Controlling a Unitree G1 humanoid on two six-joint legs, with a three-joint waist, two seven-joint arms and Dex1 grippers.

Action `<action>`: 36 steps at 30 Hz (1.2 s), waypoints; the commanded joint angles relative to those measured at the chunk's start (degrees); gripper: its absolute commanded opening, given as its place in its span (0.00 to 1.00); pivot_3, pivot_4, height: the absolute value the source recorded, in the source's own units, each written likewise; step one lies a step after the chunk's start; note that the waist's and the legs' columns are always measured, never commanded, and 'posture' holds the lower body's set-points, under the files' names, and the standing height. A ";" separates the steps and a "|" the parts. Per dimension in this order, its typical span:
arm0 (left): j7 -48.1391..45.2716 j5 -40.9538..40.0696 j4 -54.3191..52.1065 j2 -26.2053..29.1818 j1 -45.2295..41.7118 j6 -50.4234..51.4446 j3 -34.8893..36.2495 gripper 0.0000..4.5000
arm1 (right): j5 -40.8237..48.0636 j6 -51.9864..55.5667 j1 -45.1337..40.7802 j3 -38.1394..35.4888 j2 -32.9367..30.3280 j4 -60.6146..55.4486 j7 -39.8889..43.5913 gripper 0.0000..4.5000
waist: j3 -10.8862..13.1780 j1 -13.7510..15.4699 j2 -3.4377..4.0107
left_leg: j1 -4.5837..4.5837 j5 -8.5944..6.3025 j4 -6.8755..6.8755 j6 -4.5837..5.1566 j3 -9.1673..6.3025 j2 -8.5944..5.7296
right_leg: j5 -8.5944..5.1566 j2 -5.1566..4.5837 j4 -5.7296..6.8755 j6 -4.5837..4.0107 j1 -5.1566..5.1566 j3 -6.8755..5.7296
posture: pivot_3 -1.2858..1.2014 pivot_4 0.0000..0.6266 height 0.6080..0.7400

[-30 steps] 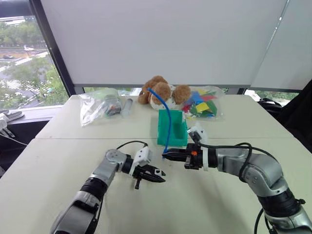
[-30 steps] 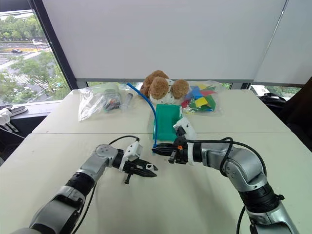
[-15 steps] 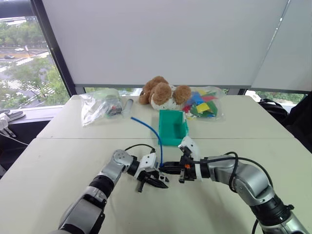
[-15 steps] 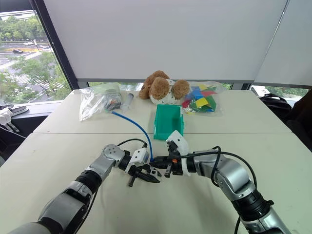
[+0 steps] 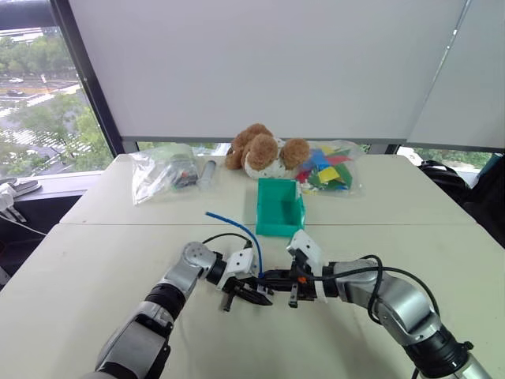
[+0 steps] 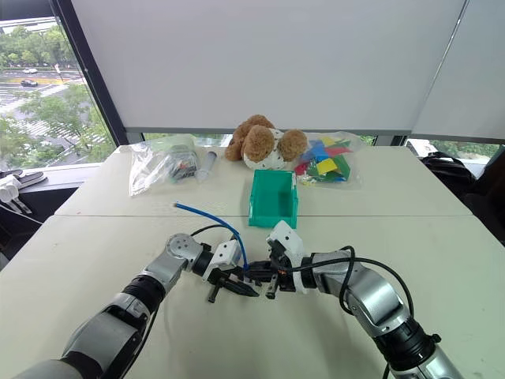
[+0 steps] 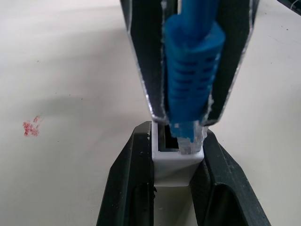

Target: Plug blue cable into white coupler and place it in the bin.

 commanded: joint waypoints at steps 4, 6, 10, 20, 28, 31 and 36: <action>0.12 1.37 0.76 -0.11 0.35 0.15 -0.64 0.09 | -1.22 -0.43 0.73 -1.27 -1.07 1.23 1.19 0.00 | -0.01 0.01 0.00 | 0.01 0.00 0.00 0.00 0.00 0.00 | 0.00 0.00 0.00 0.00 0.01 0.00 | 0.52 0.24 1.00; 0.09 1.41 0.76 -0.10 0.36 0.11 -0.66 0.09 | -1.57 -0.79 1.20 -1.11 -1.14 1.41 1.43 0.00 | -0.01 0.13 0.00 | 0.01 0.00 0.01 0.00 0.00 0.00 | 0.00 0.00 0.00 0.00 0.02 0.00 | 0.52 0.24 1.00; -0.02 1.48 0.78 -0.11 0.34 0.07 -0.66 0.09 | -2.24 -1.46 1.77 -0.72 -0.85 1.73 1.46 0.00 | -0.01 0.31 0.00 | 0.00 0.00 0.01 0.00 0.00 -0.01 | 0.00 -0.01 -0.01 0.00 0.02 0.00 | 0.52 0.24 1.00; 0.08 1.47 0.76 -0.21 0.32 0.17 -0.54 0.09 | -6.51 -2.89 4.70 4.90 -0.63 0.60 1.90 0.00 | -0.07 0.75 -0.01 | 0.02 0.00 0.01 0.00 0.00 -0.01 | 0.00 0.00 0.00 0.00 0.02 0.00 | 0.52 0.24 1.00; -0.01 1.48 0.65 -0.09 0.39 0.36 -0.52 0.09 | -12.25 -6.45 4.76 7.95 -0.81 4.40 3.01 0.00 | -0.26 0.68 -0.12 | 0.14 0.00 0.01 0.00 0.00 0.04 | 0.00 0.08 0.00 -0.01 0.14 0.00 | 0.52 0.24 1.00; 0.17 1.58 0.52 0.01 0.44 0.36 -0.47 0.09 | -12.02 -6.30 4.49 7.21 -0.22 4.55 3.19 0.00 | -0.36 0.67 -0.12 | 0.16 0.00 0.01 0.00 -0.01 0.06 | 0.00 0.10 0.00 -0.01 0.15 0.00 | 0.52 0.24 1.00; 0.32 1.79 -1.27 1.78 0.54 3.09 -0.25 0.33 | -9.61 -4.12 4.00 4.13 0.16 2.79 3.20 0.00 | -0.41 0.60 -0.12 | 0.17 0.00 0.01 0.00 -0.02 0.09 | 0.00 0.11 0.01 -0.01 0.16 0.00 | 0.52 0.24 1.00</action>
